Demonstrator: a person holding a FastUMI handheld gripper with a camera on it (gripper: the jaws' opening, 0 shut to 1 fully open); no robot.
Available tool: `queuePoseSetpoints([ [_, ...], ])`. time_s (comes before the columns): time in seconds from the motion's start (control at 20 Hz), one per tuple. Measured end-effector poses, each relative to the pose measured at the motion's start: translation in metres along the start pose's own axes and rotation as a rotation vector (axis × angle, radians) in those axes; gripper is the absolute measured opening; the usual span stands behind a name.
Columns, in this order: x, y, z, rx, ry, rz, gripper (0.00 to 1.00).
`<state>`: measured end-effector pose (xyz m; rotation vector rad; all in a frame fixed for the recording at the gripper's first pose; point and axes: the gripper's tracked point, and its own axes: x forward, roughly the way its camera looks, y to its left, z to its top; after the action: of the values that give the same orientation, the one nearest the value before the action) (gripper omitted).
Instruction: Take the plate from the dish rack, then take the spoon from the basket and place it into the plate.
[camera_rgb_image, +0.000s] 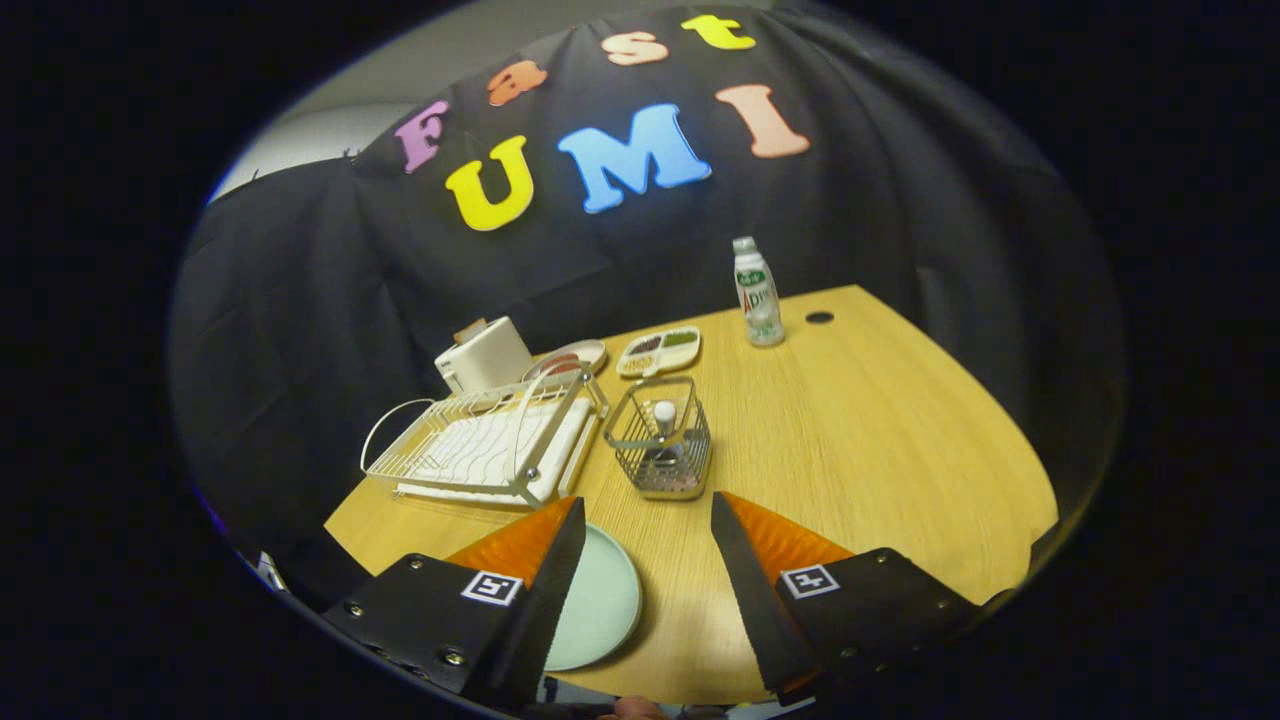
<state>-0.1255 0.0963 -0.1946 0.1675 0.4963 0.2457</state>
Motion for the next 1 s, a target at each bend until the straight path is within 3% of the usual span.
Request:
queuePoseSetpoints([
  [0.2, 0.004, -0.007, 0.022, -0.120, -0.138, -0.029, 0.79],
  [0.5, 0.059, -0.013, 0.024, -0.160, -0.270, -0.054, 0.79],
  [0.65, 0.088, -0.021, 0.023, -0.203, -0.295, -0.097, 0.79],
  [0.8, 0.106, -0.021, 0.026, -0.138, -0.302, -0.094, 0.79],
  [1.0, 0.121, -0.017, 0.029, -0.169, -0.317, -0.080, 0.74],
])
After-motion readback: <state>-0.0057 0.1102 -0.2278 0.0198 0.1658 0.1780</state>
